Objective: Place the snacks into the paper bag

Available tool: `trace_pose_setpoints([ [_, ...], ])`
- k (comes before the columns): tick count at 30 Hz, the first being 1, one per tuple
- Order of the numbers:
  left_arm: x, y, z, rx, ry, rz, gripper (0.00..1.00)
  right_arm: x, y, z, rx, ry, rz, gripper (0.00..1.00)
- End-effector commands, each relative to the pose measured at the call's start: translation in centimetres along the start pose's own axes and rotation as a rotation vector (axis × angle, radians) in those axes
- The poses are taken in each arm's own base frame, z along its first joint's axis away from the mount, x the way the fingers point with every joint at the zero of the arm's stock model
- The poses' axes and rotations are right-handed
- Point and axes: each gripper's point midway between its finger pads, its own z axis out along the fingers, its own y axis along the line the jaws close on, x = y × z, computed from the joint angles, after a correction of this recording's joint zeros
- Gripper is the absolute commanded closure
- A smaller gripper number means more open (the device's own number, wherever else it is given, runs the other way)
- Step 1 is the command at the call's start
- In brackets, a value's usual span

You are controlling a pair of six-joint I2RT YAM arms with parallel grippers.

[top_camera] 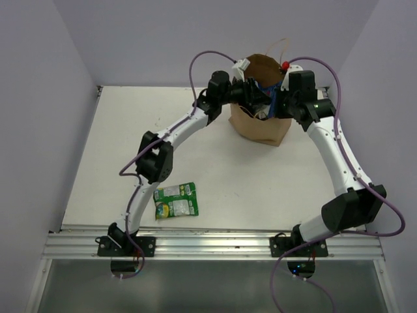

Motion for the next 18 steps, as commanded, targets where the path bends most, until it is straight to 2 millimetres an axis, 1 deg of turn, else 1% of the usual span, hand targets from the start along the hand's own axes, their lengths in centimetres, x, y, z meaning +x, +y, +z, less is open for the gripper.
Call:
trace_pose_setpoints([
  [1, -6.7, -6.6, -2.5, 0.009, -0.118, 0.165, 0.26, -1.9, 0.9, -0.9, -0.036, -0.059, 0.002, 1.00],
  [2, -7.5, -7.2, -3.0, -0.011, -0.134, 0.185, 0.12, -1.9, 0.9, -0.8, -0.037, -0.057, 0.002, 1.00],
  [3, -9.9, -8.8, -4.1, -0.036, -0.195, 0.252, 0.01, -1.9, 1.0, -0.7, -0.040, -0.056, 0.000, 1.00],
  [4, -10.9, -9.9, -4.7, -0.046, -0.222, 0.285, 0.00, -2.0, 1.0, -0.7, -0.040, -0.057, 0.002, 1.00],
  [5, -12.6, -11.9, -6.0, -0.058, -0.256, 0.322, 0.01, -2.1, 1.0, -0.7, -0.042, -0.058, 0.003, 1.00],
  [6, -14.0, -12.4, -6.7, -0.100, -0.296, 0.374, 0.00, -2.0, 1.1, -0.5, -0.046, -0.053, 0.003, 1.00],
  [7, -14.8, -13.0, -7.5, -0.130, -0.314, 0.390, 0.00, -2.1, 1.2, -0.4, -0.049, -0.053, 0.004, 1.00],
  [8, -15.3, -13.5, -9.0, -0.186, -0.308, 0.387, 0.00, -2.2, 1.2, -0.4, -0.051, -0.054, 0.004, 1.00],
  [9, -15.9, -12.1, -10.2, -0.300, -0.334, 0.400, 0.00, -2.1, 1.2, -0.3, -0.050, -0.051, 0.004, 1.00],
  [10, -15.8, -11.4, -11.3, -0.375, -0.330, 0.398, 0.00, -2.3, 1.2, -0.3, -0.049, -0.054, 0.003, 1.00],
  [11, -14.0, -9.9, -13.2, -0.479, -0.268, 0.377, 0.01, -2.4, 1.3, -0.3, -0.051, -0.056, 0.003, 1.00],
  [12, -13.5, -7.7, -15.1, -0.621, -0.265, 0.373, 0.01, -2.4, 1.3, -0.3, -0.053, -0.055, 0.004, 1.00],
  [13, -11.9, -6.2, -16.6, -0.706, -0.222, 0.359, 0.01, -2.6, 1.3, -0.5, -0.053, -0.061, 0.006, 1.00],
  [14, -7.5, -3.1, -19.3, -0.834, -0.090, 0.323, 0.01, -2.6, 1.4, -0.6, -0.058, -0.062, 0.006, 1.00],
  [15, -5.4, -1.1, -21.4, -0.942, -0.039, 0.310, 0.00, -2.7, 1.4, -0.7, -0.060, -0.065, 0.011, 1.00],
  [16, -2.0, 0.5, -23.5, -1.020, 0.062, 0.280, 0.00, -2.8, 1.5, -0.8, -0.064, -0.069, 0.011, 1.00],
  [17, 2.8, 2.6, -26.3, -1.094, 0.181, 0.245, 0.00, -2.9, 1.5, -1.1, -0.066, -0.074, 0.011, 1.00],
  [18, 5.5, 3.5, -28.0, -1.145, 0.239, 0.206, 0.00, -3.0, 1.5, -1.1, -0.066, -0.075, 0.014, 1.00],
])
